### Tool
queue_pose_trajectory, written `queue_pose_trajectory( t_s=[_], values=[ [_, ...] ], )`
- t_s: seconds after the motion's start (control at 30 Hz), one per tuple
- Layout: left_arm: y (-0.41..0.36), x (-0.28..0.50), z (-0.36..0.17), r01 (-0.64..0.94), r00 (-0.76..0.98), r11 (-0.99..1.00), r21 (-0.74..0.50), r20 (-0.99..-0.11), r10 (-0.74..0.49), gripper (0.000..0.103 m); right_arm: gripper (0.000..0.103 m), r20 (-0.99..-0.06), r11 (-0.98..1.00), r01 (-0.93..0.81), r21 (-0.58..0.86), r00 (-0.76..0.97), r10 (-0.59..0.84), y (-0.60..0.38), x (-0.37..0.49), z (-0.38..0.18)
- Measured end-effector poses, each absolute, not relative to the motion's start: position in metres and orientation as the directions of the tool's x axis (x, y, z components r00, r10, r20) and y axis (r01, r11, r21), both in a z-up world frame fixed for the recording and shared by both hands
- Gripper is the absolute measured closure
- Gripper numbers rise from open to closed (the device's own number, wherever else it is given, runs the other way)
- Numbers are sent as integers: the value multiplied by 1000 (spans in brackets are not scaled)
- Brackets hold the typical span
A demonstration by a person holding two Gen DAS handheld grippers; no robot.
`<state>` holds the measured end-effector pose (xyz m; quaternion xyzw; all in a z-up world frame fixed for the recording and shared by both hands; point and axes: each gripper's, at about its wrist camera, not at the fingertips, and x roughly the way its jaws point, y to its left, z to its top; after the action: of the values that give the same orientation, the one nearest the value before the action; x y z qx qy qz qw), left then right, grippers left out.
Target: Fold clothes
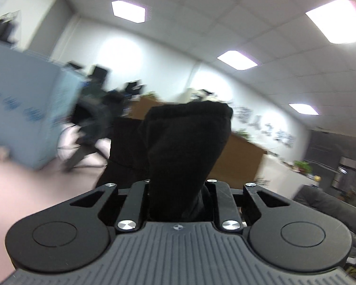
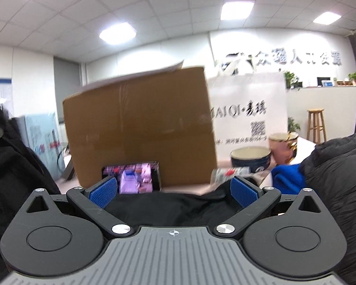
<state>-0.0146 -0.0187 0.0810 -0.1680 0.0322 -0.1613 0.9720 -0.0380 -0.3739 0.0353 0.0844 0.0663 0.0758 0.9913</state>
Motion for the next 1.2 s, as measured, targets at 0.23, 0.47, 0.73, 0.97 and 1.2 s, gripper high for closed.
queue_pose_trajectory(
  t_s=[0.23, 0.47, 0.73, 0.97, 1.2],
  values=[
    [-164, 4, 58, 480, 864, 857, -189, -66, -499, 86, 0, 14, 963, -81, 255, 997, 80, -406, -67, 47],
    [-284, 14, 3, 583, 765, 807, -90, -273, -583, 86, 0, 108, 949, -25, 315, 994, -10, -440, -97, 47],
    [-289, -3, 8, 633, 691, 764, -126, -353, -630, 26, 0, 99, 920, -27, 390, 995, -12, -461, -99, 42],
    [-213, -54, 46, 715, 650, 681, -158, -208, -731, 16, 0, 35, 897, -98, 430, 995, 92, -464, -88, 38],
    [-85, -13, 35, 329, 878, 875, -356, -225, -422, 1, 0, -172, 889, -156, 430, 953, 250, -435, -48, 33]
  ],
)
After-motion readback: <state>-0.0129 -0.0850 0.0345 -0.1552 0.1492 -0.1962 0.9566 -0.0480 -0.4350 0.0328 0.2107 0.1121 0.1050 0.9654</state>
